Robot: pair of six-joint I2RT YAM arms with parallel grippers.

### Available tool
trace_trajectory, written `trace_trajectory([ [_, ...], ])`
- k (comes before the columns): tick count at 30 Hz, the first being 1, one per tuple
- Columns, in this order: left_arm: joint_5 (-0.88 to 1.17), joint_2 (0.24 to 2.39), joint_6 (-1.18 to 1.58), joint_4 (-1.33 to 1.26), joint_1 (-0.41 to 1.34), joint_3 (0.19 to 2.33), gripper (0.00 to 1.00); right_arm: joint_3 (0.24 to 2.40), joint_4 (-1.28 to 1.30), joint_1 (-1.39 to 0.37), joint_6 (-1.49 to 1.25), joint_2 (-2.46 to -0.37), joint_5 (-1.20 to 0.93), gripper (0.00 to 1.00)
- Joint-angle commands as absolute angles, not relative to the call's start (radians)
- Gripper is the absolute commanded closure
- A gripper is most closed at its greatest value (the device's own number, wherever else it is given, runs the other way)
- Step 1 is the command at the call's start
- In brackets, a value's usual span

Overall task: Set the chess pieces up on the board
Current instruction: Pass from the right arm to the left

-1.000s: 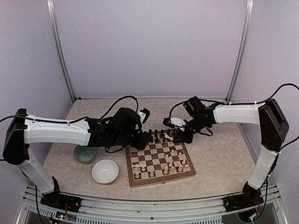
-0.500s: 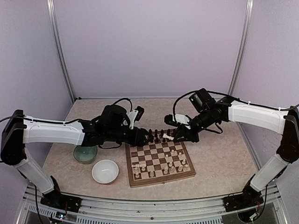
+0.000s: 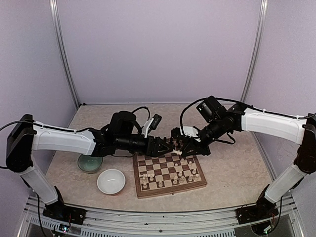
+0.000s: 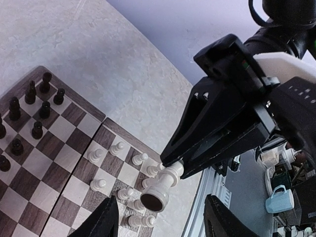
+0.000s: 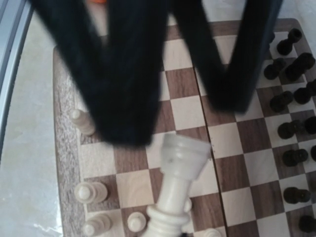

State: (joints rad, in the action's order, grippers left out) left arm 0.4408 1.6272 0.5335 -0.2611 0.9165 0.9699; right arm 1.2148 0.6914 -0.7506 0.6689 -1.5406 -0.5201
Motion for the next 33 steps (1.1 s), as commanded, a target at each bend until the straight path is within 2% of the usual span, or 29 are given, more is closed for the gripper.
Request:
trace_trajectory([
  [1,0.478,1.672,0.535,-0.256,0.934,1.018,0.41,1.239,0.705,-0.759,0.676,-1.522,-0.542,0.99],
  [4,0.487,1.691,0.537,-0.259,0.935,1.024,0.42,1.242,0.71,-0.759,0.679,-1.523,-0.55,0.98],
  [12,0.533,1.712,0.549,-0.297,0.933,1.032,0.58,1.242,0.726,-0.767,0.693,-1.529,-0.555,0.98],
  [26,0.59,1.741,0.558,-0.311,0.931,1.047,0.8,1.246,0.714,-0.768,0.68,-1.531,-0.539,0.97],
  [30,0.581,1.732,0.563,-0.332,0.932,1.047,0.84,1.245,0.689,-0.759,0.652,-1.512,-0.521,0.84],
  [33,0.558,1.709,0.569,-0.365,0.93,1.038,0.86,1.262,0.653,-0.704,0.594,-1.472,-0.541,0.65],
])
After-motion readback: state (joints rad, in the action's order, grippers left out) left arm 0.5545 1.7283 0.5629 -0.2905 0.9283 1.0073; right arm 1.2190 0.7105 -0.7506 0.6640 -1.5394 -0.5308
